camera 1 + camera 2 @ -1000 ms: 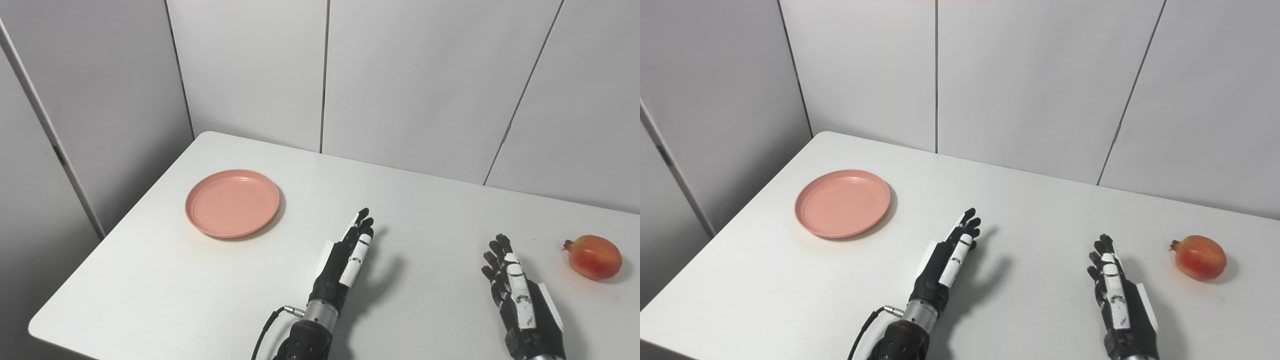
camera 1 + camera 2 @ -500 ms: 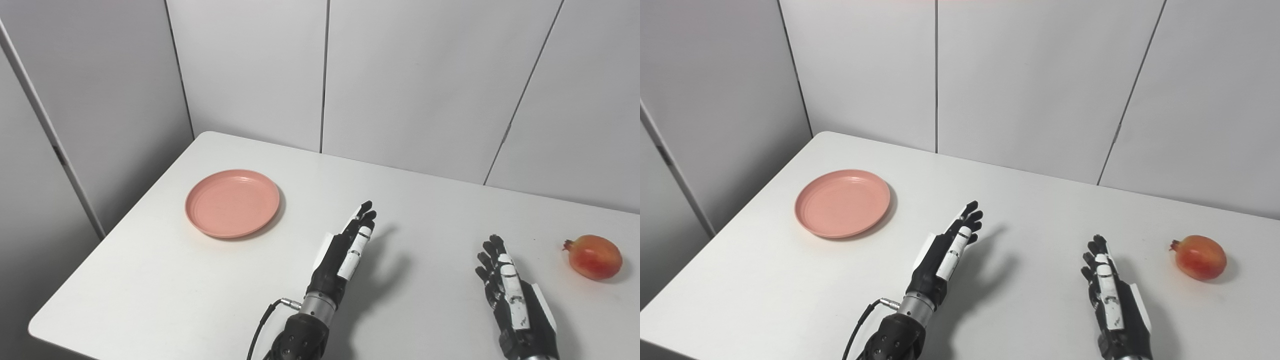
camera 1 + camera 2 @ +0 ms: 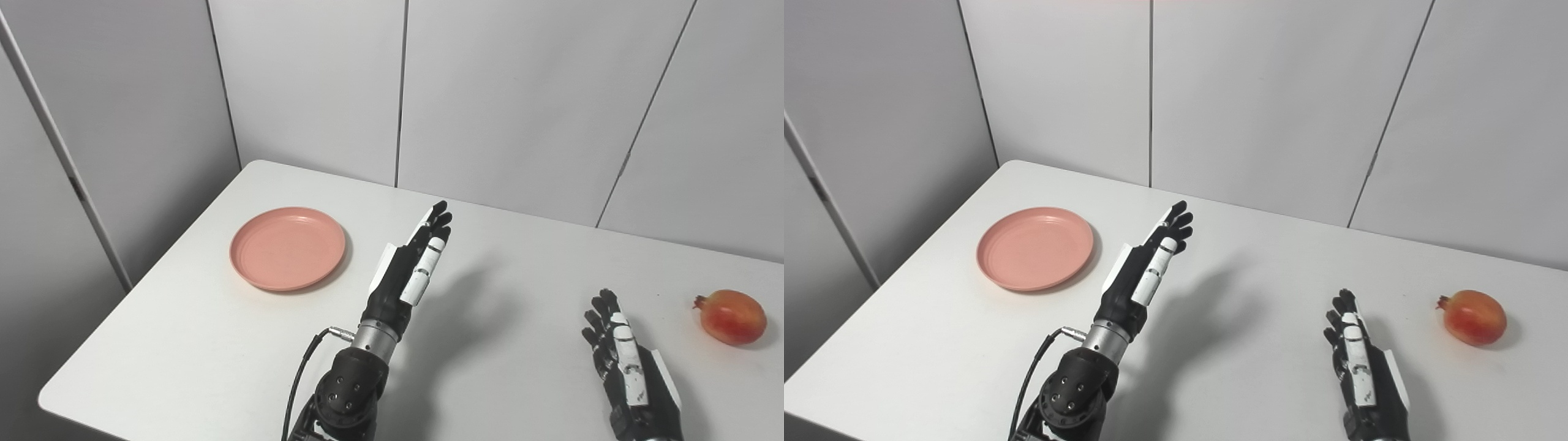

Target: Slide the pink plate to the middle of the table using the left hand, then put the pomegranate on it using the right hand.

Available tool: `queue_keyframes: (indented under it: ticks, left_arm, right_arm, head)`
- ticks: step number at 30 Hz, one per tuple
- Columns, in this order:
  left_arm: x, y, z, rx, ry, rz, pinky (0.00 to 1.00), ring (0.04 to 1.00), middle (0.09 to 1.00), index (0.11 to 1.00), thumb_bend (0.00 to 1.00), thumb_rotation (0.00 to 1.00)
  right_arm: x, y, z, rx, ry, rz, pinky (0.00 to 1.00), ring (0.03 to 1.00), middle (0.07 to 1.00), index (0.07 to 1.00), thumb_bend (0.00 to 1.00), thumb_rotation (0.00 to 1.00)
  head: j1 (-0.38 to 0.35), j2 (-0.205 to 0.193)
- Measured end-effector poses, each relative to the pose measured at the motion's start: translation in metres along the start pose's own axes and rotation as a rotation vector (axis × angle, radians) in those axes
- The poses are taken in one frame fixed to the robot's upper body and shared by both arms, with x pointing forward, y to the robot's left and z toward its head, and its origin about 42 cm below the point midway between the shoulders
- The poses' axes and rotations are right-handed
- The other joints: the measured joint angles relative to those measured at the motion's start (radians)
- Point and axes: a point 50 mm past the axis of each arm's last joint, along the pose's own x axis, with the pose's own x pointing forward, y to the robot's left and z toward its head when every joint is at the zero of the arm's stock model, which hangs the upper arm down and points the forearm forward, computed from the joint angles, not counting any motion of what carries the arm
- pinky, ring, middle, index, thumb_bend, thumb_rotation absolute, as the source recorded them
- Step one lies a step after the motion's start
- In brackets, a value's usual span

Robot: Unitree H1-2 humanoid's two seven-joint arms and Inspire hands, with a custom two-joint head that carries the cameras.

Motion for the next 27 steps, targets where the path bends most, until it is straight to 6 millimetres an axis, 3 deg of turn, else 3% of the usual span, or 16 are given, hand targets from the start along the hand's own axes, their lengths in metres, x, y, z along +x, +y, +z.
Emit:
queue_keyframes:
  ticks: [5, 11, 21, 27]
  left_arm:
    - [0.008, 0.016, 0.007, 0.046, -0.028, 0.022, 0.91, 0.924, 0.944, 0.930, 0.42, 1.00]
    - [0.022, 0.042, 0.038, 0.089, -0.134, 0.068, 0.92, 0.925, 0.943, 0.926, 0.42, 1.00]
    - [0.045, 0.087, 0.066, 0.101, -0.185, 0.142, 0.93, 0.922, 0.933, 0.914, 0.43, 1.00]
    - [0.043, 0.108, 0.077, 0.083, -0.197, 0.199, 0.92, 0.902, 0.915, 0.902, 0.41, 1.00]
  right_arm:
    - [0.000, 0.000, 0.000, 0.000, 0.000, 0.000, 1.00, 1.000, 1.000, 1.000, 0.16, 1.00]
    - [0.000, -0.001, 0.000, -0.003, 0.000, 0.001, 1.00, 1.000, 1.000, 1.000, 0.15, 1.00]
    - [-0.001, 0.000, 0.007, -0.002, -0.023, 0.004, 1.00, 1.000, 1.000, 1.000, 0.14, 1.00]
    - [-0.001, 0.001, 0.006, 0.007, -0.022, 0.006, 1.00, 1.000, 1.000, 1.000, 0.15, 1.00]
  head:
    - [0.006, -0.005]
    - [0.012, -0.008]
    - [0.017, -0.009]
    - [0.020, -0.015]
